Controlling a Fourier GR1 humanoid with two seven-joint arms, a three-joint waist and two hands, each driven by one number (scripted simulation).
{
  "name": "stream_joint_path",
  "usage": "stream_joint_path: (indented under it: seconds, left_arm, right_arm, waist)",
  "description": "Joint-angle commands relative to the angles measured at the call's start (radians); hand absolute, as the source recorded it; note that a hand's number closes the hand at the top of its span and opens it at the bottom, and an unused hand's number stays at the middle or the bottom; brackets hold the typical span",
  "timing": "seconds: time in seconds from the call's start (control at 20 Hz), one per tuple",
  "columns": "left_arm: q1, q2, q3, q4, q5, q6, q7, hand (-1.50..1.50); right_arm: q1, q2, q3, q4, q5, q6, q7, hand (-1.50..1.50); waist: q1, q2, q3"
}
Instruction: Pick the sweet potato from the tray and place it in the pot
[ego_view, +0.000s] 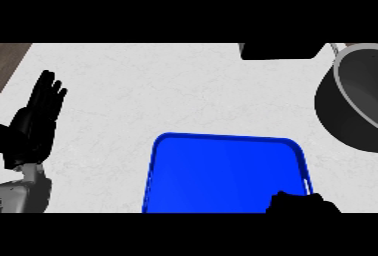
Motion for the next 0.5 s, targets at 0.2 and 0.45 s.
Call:
stream_joint_path:
  seconds: [0.2,0.45]
  left_arm:
    - [-0.035,-0.002,0.009,0.029,0.007,-0.004,-0.001,0.0]
    - [-0.058,-0.008,0.003,0.034,-0.001,0.003,0.009,0.0]
  right_arm:
    - [-0.079,0.074,-0.248,-0.196,-0.094,-0.096,0.056,1.5]
    - [-0.198,0.037,-0.472,-0.193,-0.189,-0.03,0.092,1.5]
  waist:
    - [0.006,0.005,0.0]
    - [0.01,0.006,0.0]
